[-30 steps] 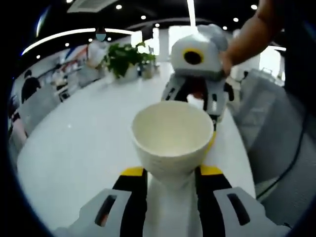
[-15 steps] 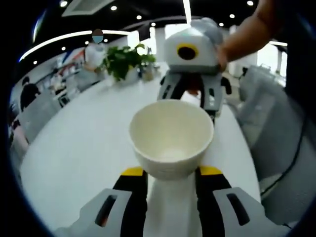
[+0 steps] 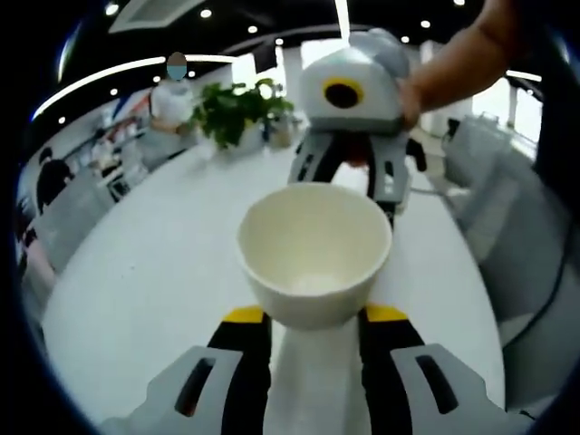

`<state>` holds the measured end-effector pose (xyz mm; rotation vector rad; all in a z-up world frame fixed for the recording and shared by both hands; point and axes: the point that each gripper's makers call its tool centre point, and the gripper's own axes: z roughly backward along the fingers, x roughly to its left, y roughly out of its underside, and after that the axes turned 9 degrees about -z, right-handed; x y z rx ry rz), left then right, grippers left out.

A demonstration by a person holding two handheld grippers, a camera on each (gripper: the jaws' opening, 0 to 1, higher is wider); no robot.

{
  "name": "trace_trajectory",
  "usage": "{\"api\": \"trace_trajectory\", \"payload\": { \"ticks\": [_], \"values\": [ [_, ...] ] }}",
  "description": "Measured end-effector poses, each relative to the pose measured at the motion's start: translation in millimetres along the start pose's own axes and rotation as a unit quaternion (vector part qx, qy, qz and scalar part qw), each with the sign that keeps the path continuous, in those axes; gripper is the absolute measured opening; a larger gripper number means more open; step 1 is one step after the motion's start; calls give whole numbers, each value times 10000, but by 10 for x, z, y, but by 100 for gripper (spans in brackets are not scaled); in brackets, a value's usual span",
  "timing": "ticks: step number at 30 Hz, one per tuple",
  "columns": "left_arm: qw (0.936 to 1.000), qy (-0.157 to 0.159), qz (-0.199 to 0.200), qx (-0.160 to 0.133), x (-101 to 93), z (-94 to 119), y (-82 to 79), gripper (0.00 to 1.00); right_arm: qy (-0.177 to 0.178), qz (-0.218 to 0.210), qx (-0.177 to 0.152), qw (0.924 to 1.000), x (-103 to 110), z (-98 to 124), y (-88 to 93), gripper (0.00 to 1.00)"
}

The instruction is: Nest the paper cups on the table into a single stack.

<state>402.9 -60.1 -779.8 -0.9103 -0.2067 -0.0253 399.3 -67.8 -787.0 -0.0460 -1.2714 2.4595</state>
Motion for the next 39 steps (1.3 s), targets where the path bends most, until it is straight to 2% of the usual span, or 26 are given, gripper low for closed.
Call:
{"api": "trace_trajectory", "payload": {
  "ticks": [4,12,17,25,30,34,39],
  "values": [
    [10000,11,54,-15,144,-46,30,36,3,37,55,10000,-137,-35,-39,33],
    [10000,2,3,66,608,-176,92,36,81,36,140,9999,-635,-144,-137,33],
    [10000,-23,38,64,841,-236,137,36,107,66,224,9997,-842,-182,-193,33],
    [9998,-90,190,33,1055,-254,224,36,54,182,339,9992,-1061,-297,-261,33],
    [9997,-109,166,113,1203,-254,252,36,66,145,321,9994,-1174,-351,-317,33],
    [9997,-100,163,143,1228,-257,285,36,59,96,297,9995,-1209,-380,-311,33],
    [9993,-54,342,111,1208,-302,375,36,24,126,393,9991,-1209,-441,-253,33]
  ]
}}
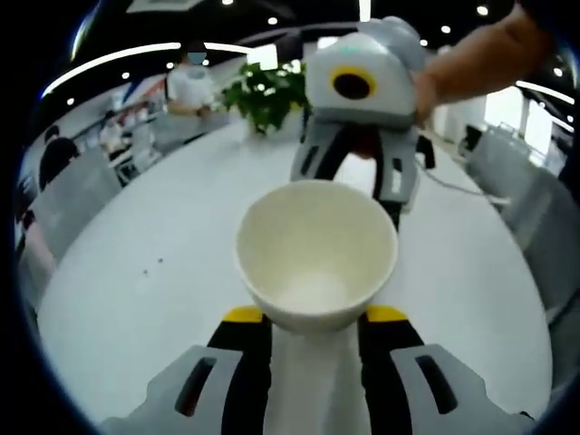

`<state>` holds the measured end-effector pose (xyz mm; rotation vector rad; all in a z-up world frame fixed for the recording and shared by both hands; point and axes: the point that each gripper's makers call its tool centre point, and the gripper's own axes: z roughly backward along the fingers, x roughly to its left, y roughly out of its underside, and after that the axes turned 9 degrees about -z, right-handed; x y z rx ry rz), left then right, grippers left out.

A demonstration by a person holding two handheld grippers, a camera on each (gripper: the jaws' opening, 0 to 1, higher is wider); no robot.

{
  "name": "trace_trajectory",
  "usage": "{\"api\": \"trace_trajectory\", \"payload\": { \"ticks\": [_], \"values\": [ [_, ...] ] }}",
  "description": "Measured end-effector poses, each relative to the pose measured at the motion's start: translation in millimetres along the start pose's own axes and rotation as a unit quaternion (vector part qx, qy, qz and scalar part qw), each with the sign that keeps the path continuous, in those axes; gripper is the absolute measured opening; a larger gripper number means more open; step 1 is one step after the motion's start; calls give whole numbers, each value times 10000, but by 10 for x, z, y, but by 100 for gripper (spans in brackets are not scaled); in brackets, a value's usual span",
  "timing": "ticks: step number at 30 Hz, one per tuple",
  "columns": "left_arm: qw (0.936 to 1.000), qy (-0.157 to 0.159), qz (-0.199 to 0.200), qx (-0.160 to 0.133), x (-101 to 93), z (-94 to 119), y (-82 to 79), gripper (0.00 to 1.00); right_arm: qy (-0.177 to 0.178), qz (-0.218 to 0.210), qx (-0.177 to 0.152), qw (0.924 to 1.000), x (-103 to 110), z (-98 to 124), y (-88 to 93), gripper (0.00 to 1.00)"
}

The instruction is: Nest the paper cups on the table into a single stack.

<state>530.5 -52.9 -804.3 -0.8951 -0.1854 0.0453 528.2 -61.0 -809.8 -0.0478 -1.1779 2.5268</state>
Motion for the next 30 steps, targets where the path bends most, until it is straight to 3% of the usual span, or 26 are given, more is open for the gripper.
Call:
{"api": "trace_trajectory", "payload": {
  "ticks": [2,7,9,11,13,16,18,21,26,29,30],
  "values": [
    [9998,-56,-162,-63,13,-15,-1,35,46,-38,1,10000,-26,-8,28,33],
    [9999,-84,-56,-62,27,-34,-2,36,67,-92,-93,9999,-40,-5,34,34],
    [9999,-147,41,-34,45,-34,1,36,213,7,29,9998,-77,-4,63,34],
    [9996,-267,96,17,80,-19,22,37,372,-15,74,9993,-118,3,74,43],
    [9982,-481,361,65,135,4,65,48,490,-217,-156,9984,-146,19,19,60],
    [9963,-713,457,-167,191,71,7,67,686,-413,-248,9965,-179,95,27,71],
    [9939,-897,636,-112,223,150,33,81,806,-506,-396,9947,-183,167,18,77],
    [9898,-1186,761,-189,263,271,17,94,973,-600,-798,9902,-158,323,-53,86],
    [9839,-1461,943,-407,203,558,-73,99,1323,-537,-1256,9818,-37,625,-204,89],
    [9809,-1643,941,-440,164,687,-110,99,1401,-602,-1367,9788,64,770,-265,100],
    [9790,-1725,996,-442,132,748,-126,99,1560,-643,-1405,9756,61,855,-279,99]
  ]
}}
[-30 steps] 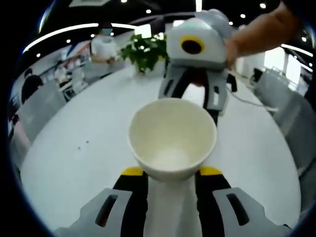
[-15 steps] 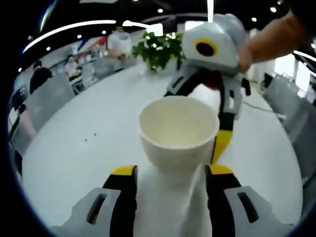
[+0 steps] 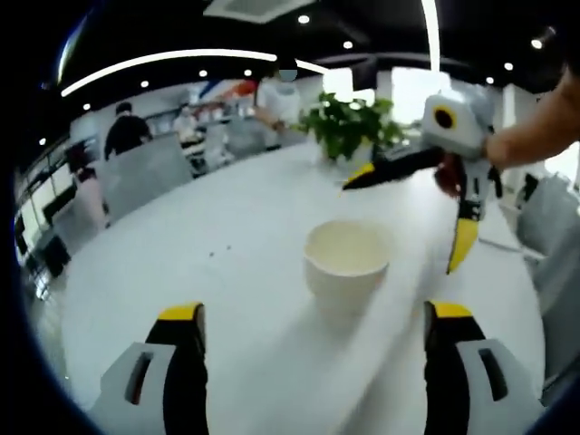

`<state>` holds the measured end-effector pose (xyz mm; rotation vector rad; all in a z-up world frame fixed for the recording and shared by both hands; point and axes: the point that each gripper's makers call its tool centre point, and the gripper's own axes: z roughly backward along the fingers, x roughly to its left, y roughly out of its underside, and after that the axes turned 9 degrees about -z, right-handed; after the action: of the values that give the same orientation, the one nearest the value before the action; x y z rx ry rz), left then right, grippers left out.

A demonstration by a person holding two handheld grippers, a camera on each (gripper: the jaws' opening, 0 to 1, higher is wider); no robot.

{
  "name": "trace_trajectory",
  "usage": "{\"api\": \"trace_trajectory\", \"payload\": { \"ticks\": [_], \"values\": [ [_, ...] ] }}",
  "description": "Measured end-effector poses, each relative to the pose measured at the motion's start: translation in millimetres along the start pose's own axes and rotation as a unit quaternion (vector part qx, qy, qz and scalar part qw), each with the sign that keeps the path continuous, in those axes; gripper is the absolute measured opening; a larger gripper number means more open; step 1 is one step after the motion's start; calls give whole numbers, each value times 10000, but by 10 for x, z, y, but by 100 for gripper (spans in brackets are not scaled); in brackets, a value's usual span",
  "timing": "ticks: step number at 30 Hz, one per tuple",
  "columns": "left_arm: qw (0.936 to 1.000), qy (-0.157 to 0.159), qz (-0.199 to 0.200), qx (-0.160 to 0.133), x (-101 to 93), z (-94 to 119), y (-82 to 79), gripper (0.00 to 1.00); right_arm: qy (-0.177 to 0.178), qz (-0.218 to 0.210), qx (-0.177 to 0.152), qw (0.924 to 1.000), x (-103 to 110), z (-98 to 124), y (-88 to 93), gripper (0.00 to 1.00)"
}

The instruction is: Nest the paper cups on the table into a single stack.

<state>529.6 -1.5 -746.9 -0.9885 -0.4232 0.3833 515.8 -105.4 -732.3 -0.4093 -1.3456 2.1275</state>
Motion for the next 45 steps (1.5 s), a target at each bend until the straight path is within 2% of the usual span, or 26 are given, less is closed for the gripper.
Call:
{"api": "trace_trajectory", "payload": {
  "ticks": [5,8,10,14,16,19,22,26,28,33,36,38,42,45],
  "values": [
    [9998,-166,14,-128,-97,234,-80,99,247,-288,-126,9992,-9,227,-76,100],
    [9992,-344,33,-218,-141,389,-130,99,362,-283,-139,9988,44,381,-40,100],
    [9987,-444,71,-234,-179,475,-122,99,516,-203,-344,9979,59,488,-68,100],
    [9984,-501,92,-226,-290,605,-80,99,585,-349,-430,9968,140,643,-4,100],
    [9979,-523,154,-337,-375,696,-79,99,617,-375,-531,9960,232,756,60,100],
    [9976,-610,152,-304,-461,781,-30,99,706,-403,-599,9949,327,887,175,100],
    [9954,-731,427,-458,-528,872,19,99,701,-430,-787,9935,433,992,204,100],
    [9956,-792,350,-358,-712,968,202,99,768,-424,-678,9938,525,1107,328,100],
    [9946,-887,404,-359,-752,1050,257,99,830,-468,-686,9931,526,1162,358,100],
    [9937,-873,588,-391,-947,1206,327,99,848,-597,-693,9922,605,1281,426,100],
    [9921,-933,710,-443,-998,1328,356,99,927,-627,-644,9916,644,1376,507,100],
    [9920,-989,638,-456,-1002,1373,379,99,996,-639,-758,9901,617,1438,548,100],
    [9902,-1117,712,-452,-997,1490,451,99,1028,-1017,-755,9866,617,1531,743,100],
    [9887,-1166,772,-538,-1018,1550,429,99,1019,-952,-798,9870,655,1583,774,100]
  ]
}}
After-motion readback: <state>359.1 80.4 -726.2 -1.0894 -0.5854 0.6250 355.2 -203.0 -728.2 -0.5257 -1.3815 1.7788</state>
